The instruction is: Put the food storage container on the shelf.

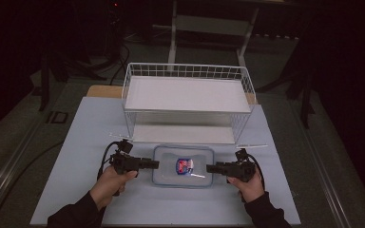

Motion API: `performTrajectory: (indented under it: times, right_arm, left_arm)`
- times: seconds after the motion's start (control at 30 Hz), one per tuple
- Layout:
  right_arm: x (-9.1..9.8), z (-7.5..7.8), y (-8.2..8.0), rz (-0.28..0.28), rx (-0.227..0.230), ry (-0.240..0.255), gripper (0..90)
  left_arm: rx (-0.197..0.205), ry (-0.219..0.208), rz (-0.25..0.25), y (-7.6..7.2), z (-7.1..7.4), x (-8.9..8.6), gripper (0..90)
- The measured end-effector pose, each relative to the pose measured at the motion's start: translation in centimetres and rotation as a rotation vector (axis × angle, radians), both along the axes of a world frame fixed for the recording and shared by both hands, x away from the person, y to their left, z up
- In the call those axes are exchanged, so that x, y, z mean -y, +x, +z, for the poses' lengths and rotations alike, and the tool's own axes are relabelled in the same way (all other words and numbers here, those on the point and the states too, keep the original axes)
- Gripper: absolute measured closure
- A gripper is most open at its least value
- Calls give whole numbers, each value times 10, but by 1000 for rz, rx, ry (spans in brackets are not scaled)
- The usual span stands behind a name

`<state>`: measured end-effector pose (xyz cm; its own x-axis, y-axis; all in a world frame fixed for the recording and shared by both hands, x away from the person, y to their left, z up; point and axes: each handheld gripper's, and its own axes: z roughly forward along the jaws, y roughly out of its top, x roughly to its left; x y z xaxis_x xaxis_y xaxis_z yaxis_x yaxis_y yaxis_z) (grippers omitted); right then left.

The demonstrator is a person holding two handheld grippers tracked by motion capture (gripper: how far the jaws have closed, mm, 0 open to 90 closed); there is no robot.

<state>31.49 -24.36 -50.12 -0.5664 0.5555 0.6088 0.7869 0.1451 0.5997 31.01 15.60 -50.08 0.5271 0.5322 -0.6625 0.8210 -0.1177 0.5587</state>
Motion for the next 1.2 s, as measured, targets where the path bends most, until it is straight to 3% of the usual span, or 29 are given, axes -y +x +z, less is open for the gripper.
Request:
performTrajectory:
  times: [0.23, 0.43, 0.87, 1.03, 1.2]
  right_arm:
    - [2, 12, 7, -6, 36, -3, 489]
    - [4, 20, 16, -10, 81, 7, 489]
    - [5, 34, 35, -22, 162, -14, 489]
    - [9, 35, 45, -32, 179, -12, 488]
    - [11, 35, 54, -40, 204, -11, 487]
  left_arm:
    - [31, -6, 12, 6, 9, 3, 563]
    - [94, 5, 23, 11, 19, 5, 562]
    - [168, 1, 36, 31, 23, 10, 554]
    - [184, -6, 50, 39, 21, 15, 554]
    - [228, -6, 62, 46, 18, 18, 553]
